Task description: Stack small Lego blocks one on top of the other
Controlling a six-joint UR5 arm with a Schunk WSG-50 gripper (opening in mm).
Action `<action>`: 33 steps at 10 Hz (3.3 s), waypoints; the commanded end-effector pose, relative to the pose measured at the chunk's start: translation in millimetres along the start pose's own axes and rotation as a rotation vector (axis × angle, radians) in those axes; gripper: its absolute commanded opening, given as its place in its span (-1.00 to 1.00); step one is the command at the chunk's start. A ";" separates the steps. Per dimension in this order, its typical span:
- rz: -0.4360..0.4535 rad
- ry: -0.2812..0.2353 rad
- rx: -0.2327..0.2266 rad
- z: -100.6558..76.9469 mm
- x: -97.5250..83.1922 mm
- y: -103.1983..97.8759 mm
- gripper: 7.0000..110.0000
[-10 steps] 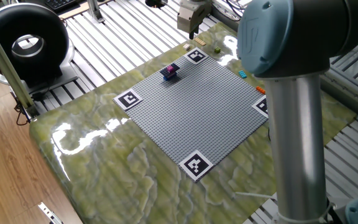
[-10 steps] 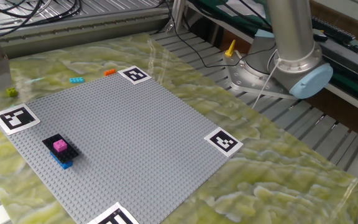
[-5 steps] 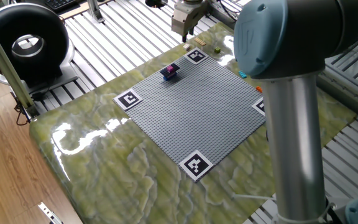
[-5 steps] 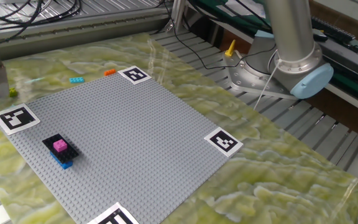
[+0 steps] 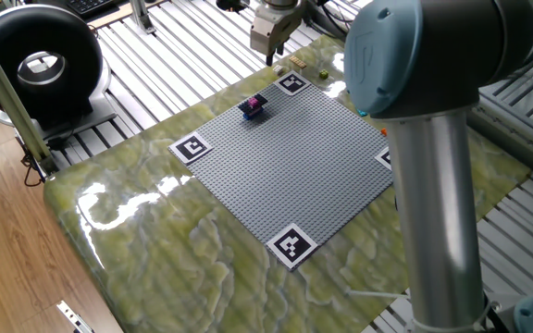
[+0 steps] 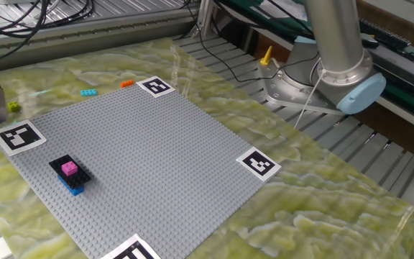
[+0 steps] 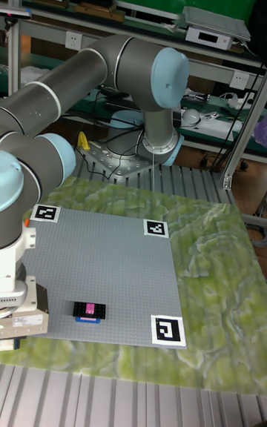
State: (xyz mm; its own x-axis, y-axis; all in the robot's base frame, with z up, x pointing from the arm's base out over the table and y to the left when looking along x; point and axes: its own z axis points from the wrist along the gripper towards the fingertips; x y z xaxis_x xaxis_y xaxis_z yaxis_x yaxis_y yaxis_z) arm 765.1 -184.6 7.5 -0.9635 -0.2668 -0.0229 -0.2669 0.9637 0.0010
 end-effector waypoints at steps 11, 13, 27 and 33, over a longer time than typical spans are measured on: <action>-0.075 0.097 -0.037 -41.5 55.4 -12.2 -0.71; -0.095 0.096 -0.020 -37.2 68.7 -28.2 -0.71; -0.174 0.131 -0.071 -28.1 86.6 -26.6 -1.00; -0.595 0.075 -0.061 -12.1 107.5 -35.6 -0.71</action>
State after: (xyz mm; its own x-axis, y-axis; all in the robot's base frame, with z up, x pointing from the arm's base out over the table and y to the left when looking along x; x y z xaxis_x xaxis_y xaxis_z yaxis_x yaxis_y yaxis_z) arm 679.1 -250.6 18.2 -0.7613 -0.6448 0.0677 -0.6431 0.7643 0.0480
